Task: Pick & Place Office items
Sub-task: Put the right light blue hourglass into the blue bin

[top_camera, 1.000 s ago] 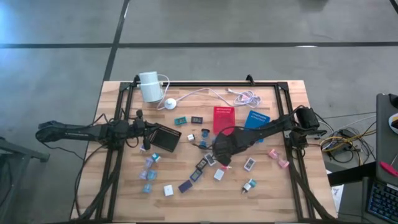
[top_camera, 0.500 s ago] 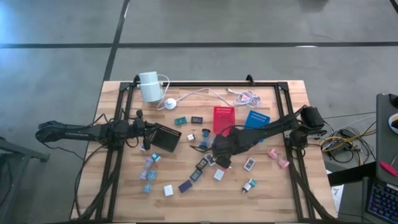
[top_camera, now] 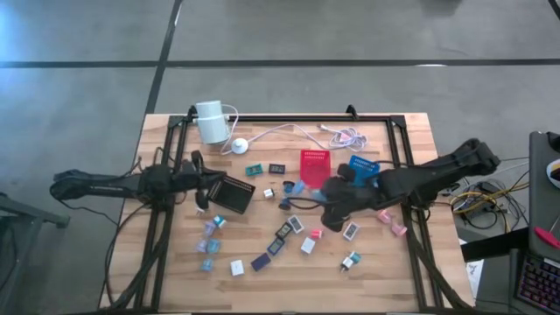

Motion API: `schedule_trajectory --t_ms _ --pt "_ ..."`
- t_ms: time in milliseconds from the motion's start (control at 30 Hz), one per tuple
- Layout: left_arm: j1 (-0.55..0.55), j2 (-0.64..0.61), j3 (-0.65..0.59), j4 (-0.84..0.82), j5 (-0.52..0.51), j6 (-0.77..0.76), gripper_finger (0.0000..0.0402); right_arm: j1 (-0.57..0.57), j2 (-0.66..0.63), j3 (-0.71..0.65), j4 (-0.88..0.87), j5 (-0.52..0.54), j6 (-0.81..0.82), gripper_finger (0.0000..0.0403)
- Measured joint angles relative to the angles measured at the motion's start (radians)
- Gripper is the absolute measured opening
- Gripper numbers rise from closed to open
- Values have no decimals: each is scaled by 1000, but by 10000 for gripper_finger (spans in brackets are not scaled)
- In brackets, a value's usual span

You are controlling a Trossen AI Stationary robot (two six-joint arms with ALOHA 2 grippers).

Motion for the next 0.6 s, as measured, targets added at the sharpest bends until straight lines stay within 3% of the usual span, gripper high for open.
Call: schedule_trajectory --t_ms 233,367,600 --pt "0 156 240 -98 66 48 62 1 -15 -2 -5 63 -114 184" --pt "0 310 411 -215 113 146 122 1 2 1 -13 68 -126 184" --pt "0 571 660 -287 103 323 246 0 8 4 -13 84 -148 184"
